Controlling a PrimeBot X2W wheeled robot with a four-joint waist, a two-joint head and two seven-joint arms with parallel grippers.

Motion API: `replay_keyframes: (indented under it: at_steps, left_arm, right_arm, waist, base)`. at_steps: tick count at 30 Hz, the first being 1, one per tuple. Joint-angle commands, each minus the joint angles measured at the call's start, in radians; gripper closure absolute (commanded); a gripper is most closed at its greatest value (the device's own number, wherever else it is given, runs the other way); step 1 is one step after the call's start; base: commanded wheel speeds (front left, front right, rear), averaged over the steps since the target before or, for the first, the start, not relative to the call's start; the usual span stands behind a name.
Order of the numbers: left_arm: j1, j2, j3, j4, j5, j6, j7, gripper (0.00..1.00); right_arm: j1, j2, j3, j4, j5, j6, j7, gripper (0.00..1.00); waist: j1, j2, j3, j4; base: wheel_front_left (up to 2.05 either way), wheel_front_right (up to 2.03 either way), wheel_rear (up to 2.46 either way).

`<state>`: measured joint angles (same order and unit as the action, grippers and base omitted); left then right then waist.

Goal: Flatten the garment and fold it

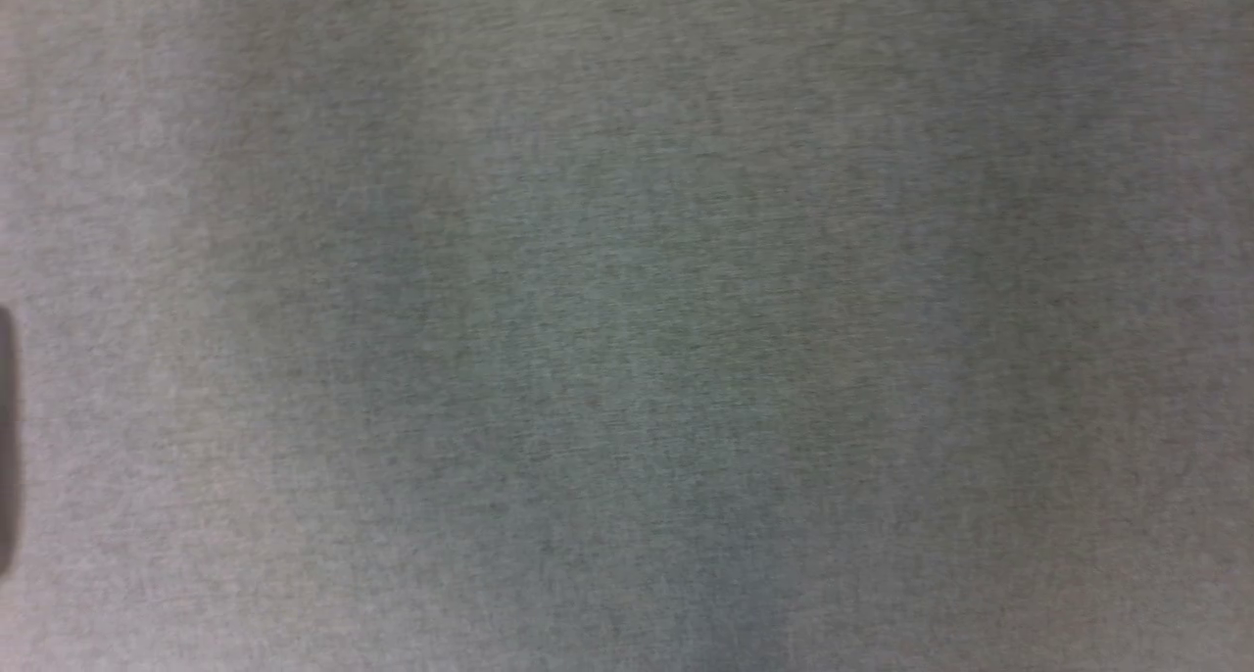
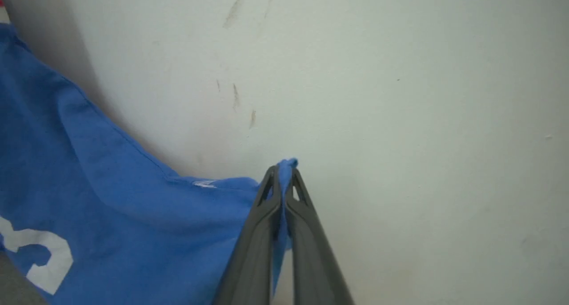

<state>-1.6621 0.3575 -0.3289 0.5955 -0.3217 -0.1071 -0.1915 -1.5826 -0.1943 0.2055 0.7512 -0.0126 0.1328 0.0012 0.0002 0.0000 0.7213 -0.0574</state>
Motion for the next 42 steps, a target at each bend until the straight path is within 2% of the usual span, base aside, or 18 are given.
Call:
replay_keyframes:
  at_steps: [1, 5, 9, 14, 18, 22, 28, 34, 42]
  left_arm:
    - [0.028, 0.009, -0.005, -0.011, -0.011, -0.007, -0.009, 1.0]
    - [0.175, 0.028, -0.015, -0.077, -0.052, -0.014, -0.018, 1.0]
    - [0.378, 0.06, -0.026, -0.202, -0.085, -0.013, -0.006, 1.0]
    - [0.657, 0.094, -0.026, -0.394, -0.124, 0.035, 0.027, 1.0]
    - [0.883, 0.148, -0.038, -0.535, -0.124, 0.093, 0.085, 1.0]
    - [1.103, 0.178, -0.029, -0.629, -0.144, 0.17, 0.126, 1.0]
    - [1.379, 0.172, -0.024, -0.705, -0.208, 0.248, 0.146, 1.0]
    - [1.568, 0.184, -0.043, -0.757, -0.261, 0.284, 0.204, 1.0]
    - [1.745, 0.213, -0.085, -0.82, -0.365, 0.297, 0.353, 1.0]
  right_arm:
    - [0.026, -0.009, 0.016, -0.006, 0.02, -0.002, -0.011, 1.0]
    - [0.131, -0.054, 0.102, -0.06, 0.121, -0.002, -0.029, 1.0]
    - [0.275, -0.116, 0.154, -0.166, 0.225, -0.002, -0.015, 1.0]
    - [0.514, -0.2, 0.144, -0.339, 0.32, -0.002, 0.03, 1.0]
    - [0.728, -0.234, 0.092, -0.476, 0.349, -0.002, 0.078, 1.0]
    - [0.925, -0.223, 0.017, -0.585, 0.35, -0.002, 0.115, 1.0]
    - [1.179, -0.181, -0.081, -0.692, 0.34, -0.002, 0.156, 1.0]
    - [1.383, -0.127, -0.199, -0.765, 0.33, -0.002, 0.188, 1.0]
    - [1.599, -0.066, -0.296, -0.836, 0.339, -0.002, 0.294, 1.0]
  waist:
    - [-0.0002, 0.0, -0.009, 0.021]
    - [-0.0002, 0.0, -0.054, 0.029]
    - [-0.0002, 0.0, -0.112, 0.033]
    - [-0.0002, 0.0, -0.196, 0.041]
    - [-0.0002, 0.0, -0.252, 0.04]
    - [-0.0002, 0.0, -0.305, 0.035]
    - [-0.0002, 0.0, -0.389, 0.04]
    - [-0.0002, 0.0, -0.46, 0.051]
    - [-0.0002, 0.0, -0.528, 0.06]
  base:
    - [0.0, 0.0, 0.0]
    - [0.0, 0.0, 0.0]
    - [0.0, 0.0, 0.0]
    - [0.0, 0.0, 0.0]
    - [0.0, 0.0, 0.0]
    - [0.0, 0.0, 0.0]
    - [0.0, 0.0, 0.0]
    - [0.0, 0.0, 0.0]
    - [0.0, 0.0, 0.0]
